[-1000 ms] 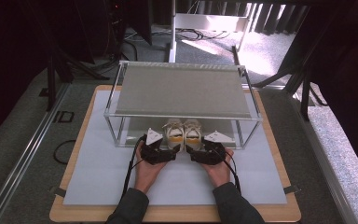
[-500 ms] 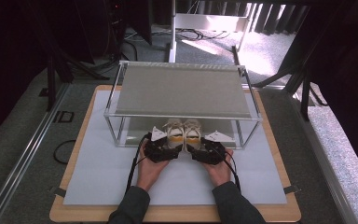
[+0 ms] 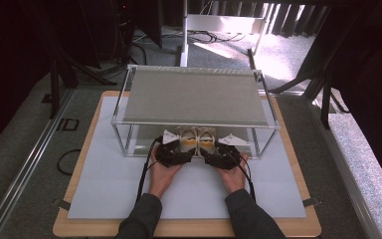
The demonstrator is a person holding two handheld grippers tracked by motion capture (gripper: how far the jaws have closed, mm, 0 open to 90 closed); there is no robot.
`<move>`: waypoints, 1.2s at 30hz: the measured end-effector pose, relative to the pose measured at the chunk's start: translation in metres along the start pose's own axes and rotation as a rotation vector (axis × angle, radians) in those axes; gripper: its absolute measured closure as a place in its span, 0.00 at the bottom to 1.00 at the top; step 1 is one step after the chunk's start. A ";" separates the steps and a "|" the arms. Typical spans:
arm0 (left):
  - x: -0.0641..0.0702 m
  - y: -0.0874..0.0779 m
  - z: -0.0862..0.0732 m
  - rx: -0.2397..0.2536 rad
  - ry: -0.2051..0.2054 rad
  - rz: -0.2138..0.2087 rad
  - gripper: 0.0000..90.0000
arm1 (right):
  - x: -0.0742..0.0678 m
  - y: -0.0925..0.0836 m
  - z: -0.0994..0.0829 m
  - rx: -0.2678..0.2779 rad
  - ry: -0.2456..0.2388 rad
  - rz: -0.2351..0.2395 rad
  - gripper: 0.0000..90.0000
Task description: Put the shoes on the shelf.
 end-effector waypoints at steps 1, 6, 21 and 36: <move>-0.002 0.002 0.002 0.005 -0.004 0.005 0.26 | 0.001 0.002 0.001 0.001 0.000 -0.003 0.35; -0.004 0.007 0.005 0.007 -0.033 0.006 0.26 | 0.005 0.008 0.006 0.005 -0.008 -0.013 0.35; -0.010 0.015 0.006 -0.024 0.003 0.034 0.27 | 0.009 0.017 0.004 -0.018 -0.029 -0.039 0.35; -0.008 -0.016 -0.009 -0.004 -0.016 0.033 0.23 | 0.002 -0.017 -0.001 0.014 -0.043 -0.031 0.33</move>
Point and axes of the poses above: each handheld gripper's, and its own axes: y roughly forward along the jaws, z roughly out of its top, x roughly to its right, the point moved 7 cm from there along y, roughly forward along the jaws, and after that the axes turned 5 degrees about -x, right-handed, at the moved point
